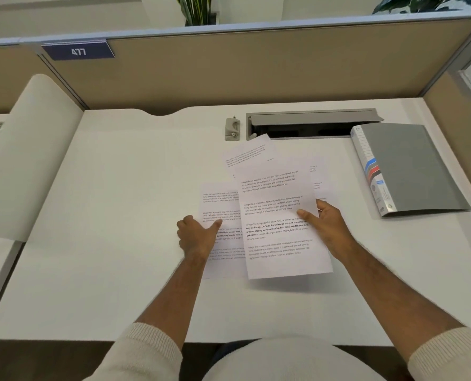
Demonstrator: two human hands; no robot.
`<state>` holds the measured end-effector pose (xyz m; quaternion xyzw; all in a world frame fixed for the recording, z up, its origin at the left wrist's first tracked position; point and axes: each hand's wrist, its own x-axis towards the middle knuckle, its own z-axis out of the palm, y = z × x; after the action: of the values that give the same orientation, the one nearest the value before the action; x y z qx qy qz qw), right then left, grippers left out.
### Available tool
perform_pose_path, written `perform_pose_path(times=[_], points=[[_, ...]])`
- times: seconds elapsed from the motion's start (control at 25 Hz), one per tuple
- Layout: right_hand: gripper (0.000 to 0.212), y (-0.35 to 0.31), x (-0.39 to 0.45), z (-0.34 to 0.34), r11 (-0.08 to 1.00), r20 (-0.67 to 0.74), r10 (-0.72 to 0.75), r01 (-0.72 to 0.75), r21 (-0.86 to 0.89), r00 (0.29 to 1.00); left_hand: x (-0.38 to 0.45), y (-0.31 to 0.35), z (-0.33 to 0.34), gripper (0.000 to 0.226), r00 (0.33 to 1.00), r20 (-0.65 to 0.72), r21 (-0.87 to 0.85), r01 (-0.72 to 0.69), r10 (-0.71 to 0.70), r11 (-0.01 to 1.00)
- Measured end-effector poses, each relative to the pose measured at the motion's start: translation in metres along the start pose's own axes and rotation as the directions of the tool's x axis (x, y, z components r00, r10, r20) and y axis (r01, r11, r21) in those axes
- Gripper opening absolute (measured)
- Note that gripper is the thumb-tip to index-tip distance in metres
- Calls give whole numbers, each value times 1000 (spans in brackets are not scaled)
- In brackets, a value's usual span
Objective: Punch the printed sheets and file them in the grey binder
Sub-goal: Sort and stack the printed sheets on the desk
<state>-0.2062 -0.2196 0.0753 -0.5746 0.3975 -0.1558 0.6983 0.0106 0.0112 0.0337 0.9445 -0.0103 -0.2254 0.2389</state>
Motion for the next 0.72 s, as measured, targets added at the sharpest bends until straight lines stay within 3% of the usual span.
perform_pose_path(times=[0.28,0.72], points=[[29,3,4,-15,1000,-11,16,-16,-20,1000,2,-1,15,102,993,-75,52,100,-96,994],[34,6,11,-28,998,9,6,-5,-63,1000,14,0,13,67,997,-12,45,83,-83,996]])
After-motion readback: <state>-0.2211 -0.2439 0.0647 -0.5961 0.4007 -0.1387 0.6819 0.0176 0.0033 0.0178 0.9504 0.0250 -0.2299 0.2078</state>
